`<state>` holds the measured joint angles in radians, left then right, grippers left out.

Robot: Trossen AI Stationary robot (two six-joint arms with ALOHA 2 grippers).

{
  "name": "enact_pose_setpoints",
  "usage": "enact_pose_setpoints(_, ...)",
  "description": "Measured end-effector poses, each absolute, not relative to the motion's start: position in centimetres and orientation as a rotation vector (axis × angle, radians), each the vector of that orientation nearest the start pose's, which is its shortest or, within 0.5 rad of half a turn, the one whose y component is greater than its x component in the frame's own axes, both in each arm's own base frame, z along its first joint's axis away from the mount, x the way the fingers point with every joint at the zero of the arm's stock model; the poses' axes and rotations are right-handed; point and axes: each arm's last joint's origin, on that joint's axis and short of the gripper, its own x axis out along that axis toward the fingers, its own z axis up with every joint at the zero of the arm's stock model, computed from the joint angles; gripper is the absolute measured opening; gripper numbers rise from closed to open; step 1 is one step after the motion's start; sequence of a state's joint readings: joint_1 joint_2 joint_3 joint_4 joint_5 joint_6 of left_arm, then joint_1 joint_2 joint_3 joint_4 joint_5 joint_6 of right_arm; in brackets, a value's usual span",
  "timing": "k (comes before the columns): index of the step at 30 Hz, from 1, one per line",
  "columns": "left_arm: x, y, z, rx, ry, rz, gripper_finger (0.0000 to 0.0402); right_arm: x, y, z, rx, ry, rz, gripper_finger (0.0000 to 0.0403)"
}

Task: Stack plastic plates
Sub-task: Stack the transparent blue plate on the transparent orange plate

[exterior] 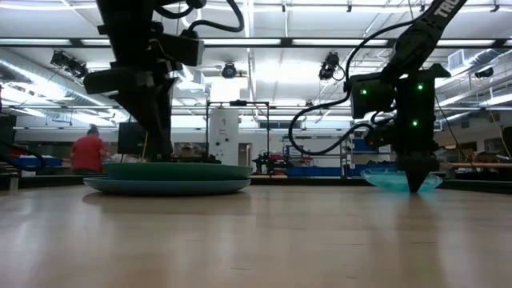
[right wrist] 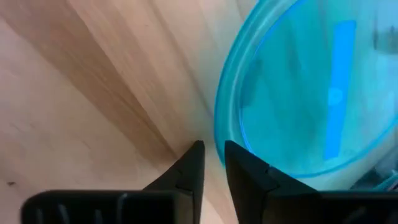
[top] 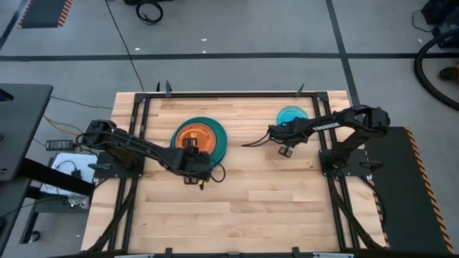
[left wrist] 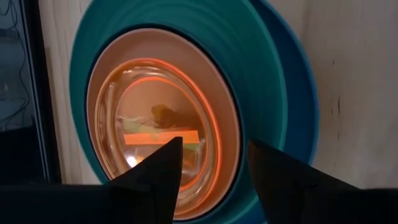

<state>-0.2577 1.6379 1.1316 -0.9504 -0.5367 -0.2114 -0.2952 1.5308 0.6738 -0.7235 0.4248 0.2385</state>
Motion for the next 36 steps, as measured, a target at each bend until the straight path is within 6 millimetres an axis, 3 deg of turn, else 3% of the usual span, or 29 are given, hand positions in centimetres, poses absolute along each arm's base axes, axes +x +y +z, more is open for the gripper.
enact_pose_setpoints(7,28.8,-6.1,20.9,0.39,1.286,0.356,0.0188,20.1,-7.0,13.0,-0.007,1.519,-0.741,0.0008)
enact_pose_setpoints(21,29.2,-6.0,21.0,0.43,1.262,0.327,0.0188,20.7,-4.7,13.6,-0.126,1.465,-0.693,0.0004)
enact_pose_setpoints(30,29.5,-5.8,21.0,0.505,1.258,0.271,0.0188,21.5,-0.9,13.9,-0.288,1.439,-0.508,0.0003)
enact_pose_setpoints(36,30.5,-6.3,21.3,0.725,1.186,0.098,0.0188,23.3,2.5,15.8,-0.356,1.359,-0.307,0.0002)
